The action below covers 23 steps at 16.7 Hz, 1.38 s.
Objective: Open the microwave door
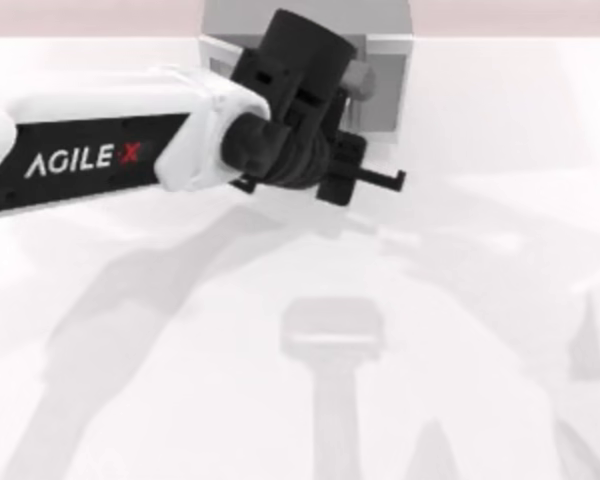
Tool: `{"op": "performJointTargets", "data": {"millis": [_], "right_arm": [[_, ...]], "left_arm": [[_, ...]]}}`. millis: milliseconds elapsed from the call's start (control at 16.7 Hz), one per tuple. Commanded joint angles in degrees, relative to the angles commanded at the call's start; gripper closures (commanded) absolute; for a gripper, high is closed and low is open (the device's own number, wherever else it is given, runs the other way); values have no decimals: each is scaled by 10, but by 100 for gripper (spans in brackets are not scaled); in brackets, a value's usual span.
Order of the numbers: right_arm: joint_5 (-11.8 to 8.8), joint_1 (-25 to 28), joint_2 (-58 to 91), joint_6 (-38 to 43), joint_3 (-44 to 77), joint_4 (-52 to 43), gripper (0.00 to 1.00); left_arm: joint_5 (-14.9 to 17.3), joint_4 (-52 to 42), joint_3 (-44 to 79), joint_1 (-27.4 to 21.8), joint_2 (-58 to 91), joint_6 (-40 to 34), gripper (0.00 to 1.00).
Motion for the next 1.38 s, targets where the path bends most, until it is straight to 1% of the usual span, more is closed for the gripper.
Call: {"op": "performJointTargets", "data": {"millis": [540, 660, 960, 1380], "right_arm": [[0, 0, 0, 0, 0, 0, 0], [0, 0, 0, 0, 0, 0, 0], [0, 0, 0, 0, 0, 0, 0], [0, 0, 0, 0, 0, 0, 0]], "left_arm": [[0, 0, 0, 0, 0, 0, 100], [6, 0, 0, -4, 0, -2, 100], [18, 7, -18, 7, -13, 21, 100], [18, 7, -18, 7, -13, 21, 100]]}}
